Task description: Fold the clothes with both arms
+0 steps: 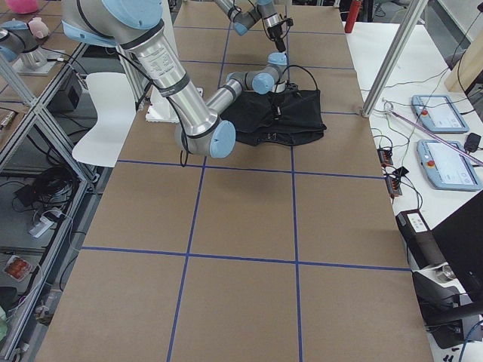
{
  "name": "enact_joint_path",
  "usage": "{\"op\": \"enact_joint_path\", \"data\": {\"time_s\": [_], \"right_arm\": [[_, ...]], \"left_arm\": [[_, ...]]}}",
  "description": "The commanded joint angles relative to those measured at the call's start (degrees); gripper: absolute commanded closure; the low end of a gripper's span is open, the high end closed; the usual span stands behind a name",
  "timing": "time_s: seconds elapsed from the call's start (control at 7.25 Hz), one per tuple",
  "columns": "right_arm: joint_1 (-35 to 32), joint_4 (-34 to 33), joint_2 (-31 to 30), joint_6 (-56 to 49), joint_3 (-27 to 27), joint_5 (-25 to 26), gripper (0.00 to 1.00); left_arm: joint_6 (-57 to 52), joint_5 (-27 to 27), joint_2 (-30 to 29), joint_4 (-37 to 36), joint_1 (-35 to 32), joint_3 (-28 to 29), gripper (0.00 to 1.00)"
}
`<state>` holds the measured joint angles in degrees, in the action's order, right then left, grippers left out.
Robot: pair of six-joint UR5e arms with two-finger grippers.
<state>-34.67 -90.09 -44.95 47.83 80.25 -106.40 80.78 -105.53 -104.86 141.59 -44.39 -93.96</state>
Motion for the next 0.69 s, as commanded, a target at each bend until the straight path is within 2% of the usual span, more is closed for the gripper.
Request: {"op": "enact_joint_path", "data": {"time_s": [0.0, 0.28, 0.55], "right_arm": [[-1.27, 0.00, 0.03, -1.24, 0.00, -0.64, 1.00], [-1.98, -0.17, -1.27, -1.43, 1.22, -0.82, 1.00], [-1.54, 0.00, -9.41, -0.81, 7.87, -0.56, 1.00]], "left_arm": [[-0.01, 0.06, 0.00, 0.00, 0.00, 0.00, 0.01], [0.08, 0.06, -0.08, 0.00, 0.00, -0.08, 0.01], [0.43, 0.06, -0.08, 0.00, 0.00, -0.17, 0.01]]}}
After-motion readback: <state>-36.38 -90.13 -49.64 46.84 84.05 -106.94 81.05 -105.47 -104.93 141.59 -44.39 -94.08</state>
